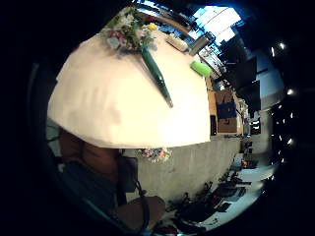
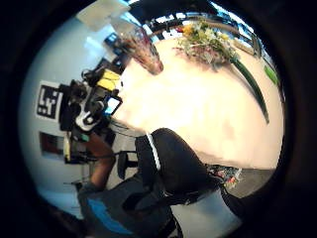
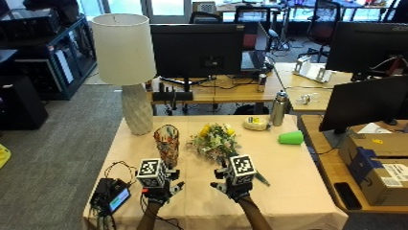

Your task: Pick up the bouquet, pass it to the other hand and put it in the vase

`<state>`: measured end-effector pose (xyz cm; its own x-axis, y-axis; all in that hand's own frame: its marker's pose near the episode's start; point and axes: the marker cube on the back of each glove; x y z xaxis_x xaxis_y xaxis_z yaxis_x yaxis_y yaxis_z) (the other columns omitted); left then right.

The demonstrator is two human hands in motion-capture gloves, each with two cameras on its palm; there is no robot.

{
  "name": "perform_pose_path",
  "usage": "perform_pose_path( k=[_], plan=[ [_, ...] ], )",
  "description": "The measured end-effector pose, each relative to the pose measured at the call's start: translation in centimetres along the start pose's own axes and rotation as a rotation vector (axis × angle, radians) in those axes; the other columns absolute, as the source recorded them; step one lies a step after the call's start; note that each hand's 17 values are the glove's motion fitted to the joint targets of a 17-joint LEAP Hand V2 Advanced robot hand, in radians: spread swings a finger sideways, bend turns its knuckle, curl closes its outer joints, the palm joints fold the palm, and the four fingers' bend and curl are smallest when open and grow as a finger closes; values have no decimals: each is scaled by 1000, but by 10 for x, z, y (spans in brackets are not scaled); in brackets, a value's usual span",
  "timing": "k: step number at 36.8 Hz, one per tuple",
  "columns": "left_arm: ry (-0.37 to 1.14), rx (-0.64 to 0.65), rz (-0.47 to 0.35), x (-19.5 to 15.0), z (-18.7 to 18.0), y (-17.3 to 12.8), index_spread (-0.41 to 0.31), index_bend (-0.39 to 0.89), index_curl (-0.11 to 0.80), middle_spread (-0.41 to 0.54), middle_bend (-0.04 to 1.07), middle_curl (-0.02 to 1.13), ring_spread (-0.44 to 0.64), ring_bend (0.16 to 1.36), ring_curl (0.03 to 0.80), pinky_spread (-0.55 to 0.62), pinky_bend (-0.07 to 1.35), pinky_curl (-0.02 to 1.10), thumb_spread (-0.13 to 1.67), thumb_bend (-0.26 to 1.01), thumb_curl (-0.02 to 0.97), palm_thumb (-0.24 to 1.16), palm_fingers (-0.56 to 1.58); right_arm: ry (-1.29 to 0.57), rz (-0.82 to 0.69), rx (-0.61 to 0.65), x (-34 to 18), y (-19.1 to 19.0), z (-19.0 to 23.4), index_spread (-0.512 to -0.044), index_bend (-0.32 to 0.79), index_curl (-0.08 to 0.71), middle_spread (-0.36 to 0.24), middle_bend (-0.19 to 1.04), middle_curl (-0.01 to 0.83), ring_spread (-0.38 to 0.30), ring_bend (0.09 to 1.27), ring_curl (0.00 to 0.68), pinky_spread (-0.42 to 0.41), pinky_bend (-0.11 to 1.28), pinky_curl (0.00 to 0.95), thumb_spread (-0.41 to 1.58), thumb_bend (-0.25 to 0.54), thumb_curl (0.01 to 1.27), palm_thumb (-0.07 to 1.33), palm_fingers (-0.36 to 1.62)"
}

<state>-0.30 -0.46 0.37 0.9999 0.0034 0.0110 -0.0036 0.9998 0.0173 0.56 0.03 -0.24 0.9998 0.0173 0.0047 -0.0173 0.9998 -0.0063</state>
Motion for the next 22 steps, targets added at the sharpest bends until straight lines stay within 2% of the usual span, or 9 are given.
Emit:
perform_pose_path(
  k=[1, 4, 9, 12, 22],
  plan=[
    [-1, 3, 1, 0, 0, -1, -29, 144, 41, 56, 178, 39, 152, 403, 69, 179, 418, 87, 401, 33, 35, 77, 460, 1, 5, -1, 3, -1, 0, -185, 147, 36, 28, 204, 45, 74, 192, 18, 144, 420, 92, 433, 139, 58, 237, 197],
    [-3, 15, 6, 1, -1, -1, -36, 141, 75, 76, 176, 90, 216, 444, 128, 246, 456, 149, 576, 24, 59, 84, 426, 16, 45, -5, 25, -7, 6, -250, 140, 71, 38, 202, 78, 108, 197, 46, 196, 456, 143, 625, 134, 83, 257, 153],
    [-1, 28, 11, 6, -5, 2, -45, 147, 117, 96, 172, 136, 284, 479, 171, 312, 487, 202, 760, 1, 97, 88, 385, 27, 121, -15, 68, -18, 16, -313, 144, 111, 56, 189, 114, 145, 194, 72, 255, 509, 198, 824, 110, 121, 275, 79],
    [0, 33, 18, 7, -5, 4, -48, 147, 138, 104, 175, 154, 309, 493, 184, 336, 495, 220, 829, -11, 117, 89, 370, 16, 164, -34, 96, -27, 28, -338, 128, 121, 73, 171, 124, 163, 198, 85, 275, 551, 226, 894, 98, 140, 293, 6],
    [7, 29, 24, 10, -9, 6, -53, 146, 191, 119, 182, 203, 350, 515, 211, 374, 511, 260, 944, -23, 171, 80, 337, -10, 316, -129, 184, -53, 85, -368, 90, 119, 108, 152, 142, 203, 195, 107, 306, 662, 283, 985, 39, 195, 331, -144]
  ],
)
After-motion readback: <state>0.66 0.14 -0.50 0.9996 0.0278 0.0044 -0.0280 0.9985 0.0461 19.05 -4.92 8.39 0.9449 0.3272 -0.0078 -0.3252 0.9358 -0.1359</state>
